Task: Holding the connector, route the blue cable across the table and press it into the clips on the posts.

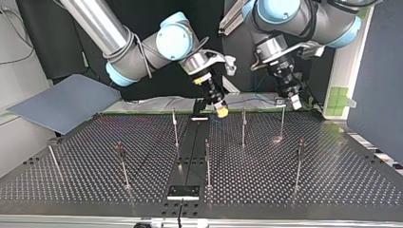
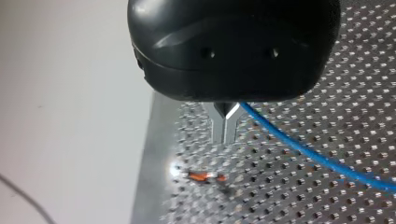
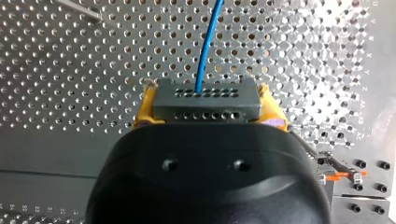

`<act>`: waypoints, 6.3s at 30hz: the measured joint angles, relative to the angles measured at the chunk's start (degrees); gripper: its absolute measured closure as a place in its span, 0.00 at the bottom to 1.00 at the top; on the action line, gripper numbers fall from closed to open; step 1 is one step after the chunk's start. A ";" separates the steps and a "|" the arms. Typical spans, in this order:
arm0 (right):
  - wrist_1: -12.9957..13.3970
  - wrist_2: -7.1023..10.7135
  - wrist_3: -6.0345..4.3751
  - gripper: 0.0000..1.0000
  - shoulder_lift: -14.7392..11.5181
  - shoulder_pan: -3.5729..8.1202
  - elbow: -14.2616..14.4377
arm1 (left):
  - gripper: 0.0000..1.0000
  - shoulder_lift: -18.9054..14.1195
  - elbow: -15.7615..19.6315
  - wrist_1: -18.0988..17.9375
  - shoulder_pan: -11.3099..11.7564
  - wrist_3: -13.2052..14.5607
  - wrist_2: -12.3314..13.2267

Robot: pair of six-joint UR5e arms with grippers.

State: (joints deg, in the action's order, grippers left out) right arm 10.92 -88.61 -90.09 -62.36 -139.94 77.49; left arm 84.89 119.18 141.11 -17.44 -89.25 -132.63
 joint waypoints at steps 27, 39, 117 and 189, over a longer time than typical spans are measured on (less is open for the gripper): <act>-5.08 3.81 0.98 1.00 4.56 -1.58 -14.40 | 1.00 0.63 -3.85 7.00 12.79 -0.22 13.46; -4.90 4.59 1.18 1.00 6.87 -0.93 -19.69 | 1.00 4.49 -8.71 7.95 18.30 -2.09 18.96; -1.60 2.71 1.31 1.00 11.15 1.34 -23.11 | 0.00 16.69 -18.92 8.12 27.56 -11.66 40.75; -3.13 2.91 1.12 1.00 11.16 2.33 -24.11 | 0.00 -5.02 -6.14 19.79 19.36 -8.31 52.38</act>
State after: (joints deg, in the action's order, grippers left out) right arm 7.80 -85.71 -88.97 -51.21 -137.62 53.38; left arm 79.87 113.04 160.90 1.91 -97.56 -80.25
